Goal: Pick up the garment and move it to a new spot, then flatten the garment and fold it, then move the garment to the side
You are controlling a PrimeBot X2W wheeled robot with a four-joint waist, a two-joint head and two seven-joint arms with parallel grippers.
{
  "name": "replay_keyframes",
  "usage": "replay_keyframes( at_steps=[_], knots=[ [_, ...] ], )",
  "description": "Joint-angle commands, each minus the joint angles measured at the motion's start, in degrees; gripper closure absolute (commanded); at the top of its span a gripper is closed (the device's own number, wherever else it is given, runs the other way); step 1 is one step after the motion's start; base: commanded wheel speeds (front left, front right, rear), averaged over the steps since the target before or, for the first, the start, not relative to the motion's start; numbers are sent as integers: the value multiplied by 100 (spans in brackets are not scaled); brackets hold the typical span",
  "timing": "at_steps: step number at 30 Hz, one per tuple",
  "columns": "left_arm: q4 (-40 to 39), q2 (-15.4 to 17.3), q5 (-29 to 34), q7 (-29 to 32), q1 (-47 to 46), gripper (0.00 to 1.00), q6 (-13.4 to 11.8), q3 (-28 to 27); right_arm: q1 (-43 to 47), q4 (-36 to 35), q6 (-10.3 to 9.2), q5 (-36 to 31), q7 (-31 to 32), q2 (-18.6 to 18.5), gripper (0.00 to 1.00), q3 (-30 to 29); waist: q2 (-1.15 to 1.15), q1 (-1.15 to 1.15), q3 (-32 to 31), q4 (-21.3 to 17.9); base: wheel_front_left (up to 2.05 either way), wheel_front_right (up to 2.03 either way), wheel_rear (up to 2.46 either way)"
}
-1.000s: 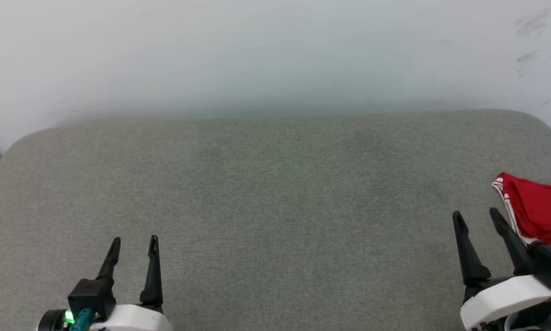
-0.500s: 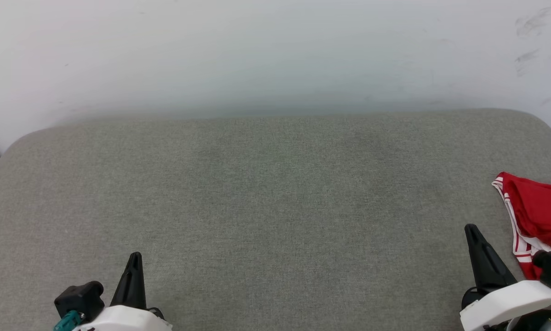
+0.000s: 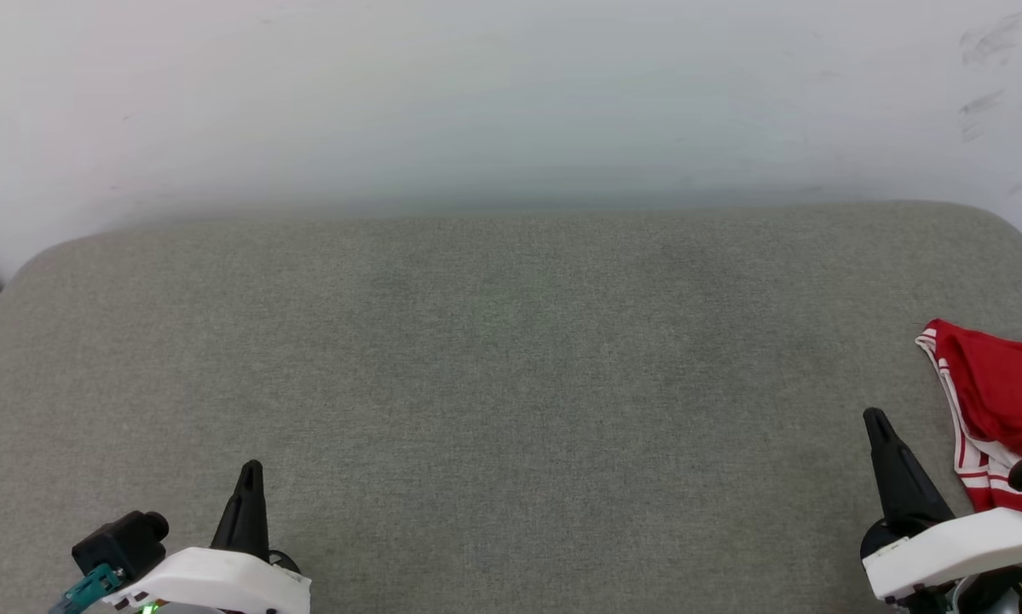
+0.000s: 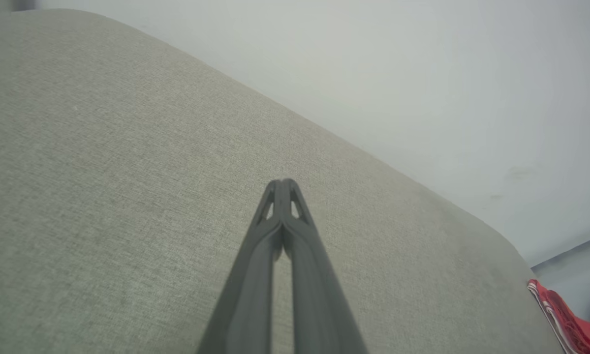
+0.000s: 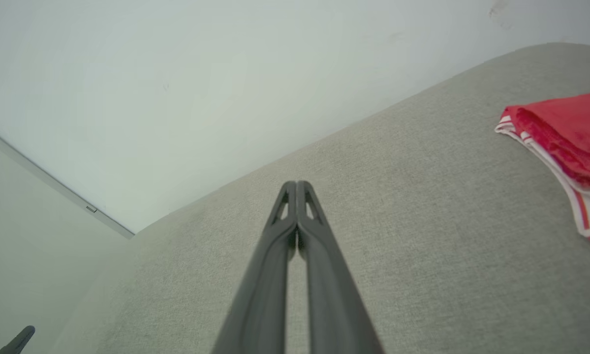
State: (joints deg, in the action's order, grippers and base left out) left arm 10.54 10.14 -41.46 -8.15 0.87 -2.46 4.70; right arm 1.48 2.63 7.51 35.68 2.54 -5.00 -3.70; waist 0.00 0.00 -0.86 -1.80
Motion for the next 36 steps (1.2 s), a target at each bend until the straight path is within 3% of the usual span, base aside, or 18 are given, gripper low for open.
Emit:
replay_keyframes(
  at_steps=[1, 36],
  knots=[
    [-49, -9, -233, 57, -162, 100, 75, -93, -184, -12, -1, 270, 12, 12, 100, -30, 0, 0, 2, 4, 0, 0, 0],
    [127, -334, -2438, 704, -439, 100, 504, -572, -478, 508, -2, 2722, 189, 103, 100, -149, 0, 0, 38, 65, 0, 0, 0]
  ],
)
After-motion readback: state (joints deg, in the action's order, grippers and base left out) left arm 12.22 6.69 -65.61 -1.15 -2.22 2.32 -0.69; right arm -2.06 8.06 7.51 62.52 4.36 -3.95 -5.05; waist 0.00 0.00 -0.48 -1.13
